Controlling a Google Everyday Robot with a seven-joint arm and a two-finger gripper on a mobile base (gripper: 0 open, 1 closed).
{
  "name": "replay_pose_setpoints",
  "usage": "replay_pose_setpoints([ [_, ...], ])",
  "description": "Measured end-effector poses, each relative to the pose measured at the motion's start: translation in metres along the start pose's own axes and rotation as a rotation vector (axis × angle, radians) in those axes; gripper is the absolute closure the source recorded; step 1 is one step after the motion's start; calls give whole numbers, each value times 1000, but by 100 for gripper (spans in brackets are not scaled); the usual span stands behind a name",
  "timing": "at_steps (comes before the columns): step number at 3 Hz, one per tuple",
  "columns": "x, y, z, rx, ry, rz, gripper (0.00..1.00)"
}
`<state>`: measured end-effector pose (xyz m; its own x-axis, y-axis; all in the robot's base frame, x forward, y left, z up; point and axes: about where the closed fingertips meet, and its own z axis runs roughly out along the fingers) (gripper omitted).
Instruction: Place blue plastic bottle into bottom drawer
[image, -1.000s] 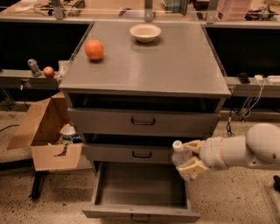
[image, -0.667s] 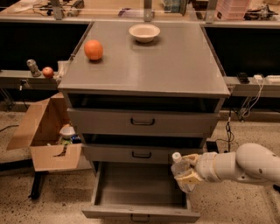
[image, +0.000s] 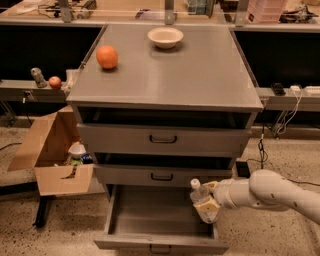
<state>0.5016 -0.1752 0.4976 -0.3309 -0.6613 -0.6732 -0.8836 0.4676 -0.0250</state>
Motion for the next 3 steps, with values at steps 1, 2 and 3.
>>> replay_pose_setpoints([
  [1,38,-14,54,-6,19,70,100],
  [2,68,-21,100,-23,36,138,100],
  [3,96,-20,141,-35,52,195,100],
])
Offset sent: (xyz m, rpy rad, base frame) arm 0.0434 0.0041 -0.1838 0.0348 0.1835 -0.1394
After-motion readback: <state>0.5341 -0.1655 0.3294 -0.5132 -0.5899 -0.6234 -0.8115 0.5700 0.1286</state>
